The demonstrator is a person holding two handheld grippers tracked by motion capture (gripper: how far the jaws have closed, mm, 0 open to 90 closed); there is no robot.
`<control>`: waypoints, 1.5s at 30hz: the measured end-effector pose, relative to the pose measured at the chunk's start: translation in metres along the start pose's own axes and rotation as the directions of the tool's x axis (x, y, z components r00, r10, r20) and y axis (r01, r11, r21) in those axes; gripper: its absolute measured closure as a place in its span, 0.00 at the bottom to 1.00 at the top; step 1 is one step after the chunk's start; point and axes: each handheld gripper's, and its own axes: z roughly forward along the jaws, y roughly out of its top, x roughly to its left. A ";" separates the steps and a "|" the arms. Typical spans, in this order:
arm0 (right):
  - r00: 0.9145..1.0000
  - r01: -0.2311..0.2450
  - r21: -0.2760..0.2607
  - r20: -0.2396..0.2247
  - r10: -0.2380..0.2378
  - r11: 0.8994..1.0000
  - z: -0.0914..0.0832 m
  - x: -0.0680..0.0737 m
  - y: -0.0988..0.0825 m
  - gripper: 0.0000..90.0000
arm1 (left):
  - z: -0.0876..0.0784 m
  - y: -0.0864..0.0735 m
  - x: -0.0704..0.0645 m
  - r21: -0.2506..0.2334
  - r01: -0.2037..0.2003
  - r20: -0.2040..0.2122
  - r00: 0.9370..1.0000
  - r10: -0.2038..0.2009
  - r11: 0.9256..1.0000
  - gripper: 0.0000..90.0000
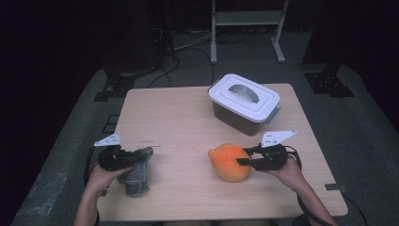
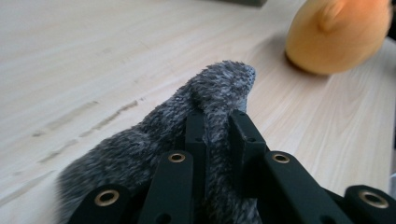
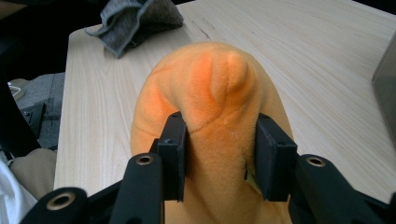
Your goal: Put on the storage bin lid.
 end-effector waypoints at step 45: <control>0.996 0.009 0.121 -0.088 0.002 0.993 0.046 0.036 0.033 0.55 | 0.033 0.012 -0.037 -0.050 -0.079 0.129 0.988 0.085 0.996 0.48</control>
